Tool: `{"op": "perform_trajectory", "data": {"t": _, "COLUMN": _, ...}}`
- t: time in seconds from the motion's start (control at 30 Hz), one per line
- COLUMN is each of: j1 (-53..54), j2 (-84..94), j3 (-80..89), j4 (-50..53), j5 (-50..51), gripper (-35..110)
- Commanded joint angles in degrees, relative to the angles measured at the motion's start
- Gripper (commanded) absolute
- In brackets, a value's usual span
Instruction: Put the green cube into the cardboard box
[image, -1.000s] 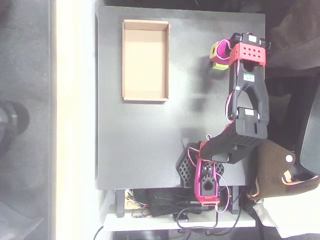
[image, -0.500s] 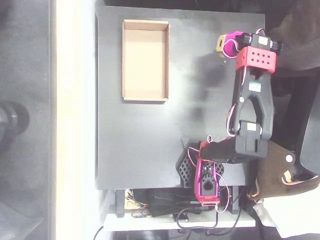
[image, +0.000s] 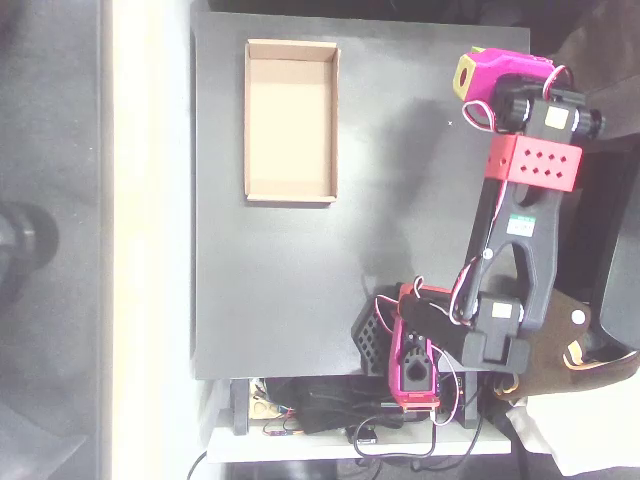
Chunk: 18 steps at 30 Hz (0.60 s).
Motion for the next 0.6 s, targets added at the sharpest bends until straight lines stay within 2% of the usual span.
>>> {"op": "perform_trajectory", "data": {"t": 0.0, "j1": -2.20, "j2": 6.24, "j3": -0.35, "j4": -0.09, "j5": 0.88, "gripper": 12}}
{"op": "perform_trajectory", "data": {"t": 0.57, "j1": -23.29, "j2": 10.37, "j3": -0.35, "j4": -0.18, "j5": 0.88, "gripper": 12}}
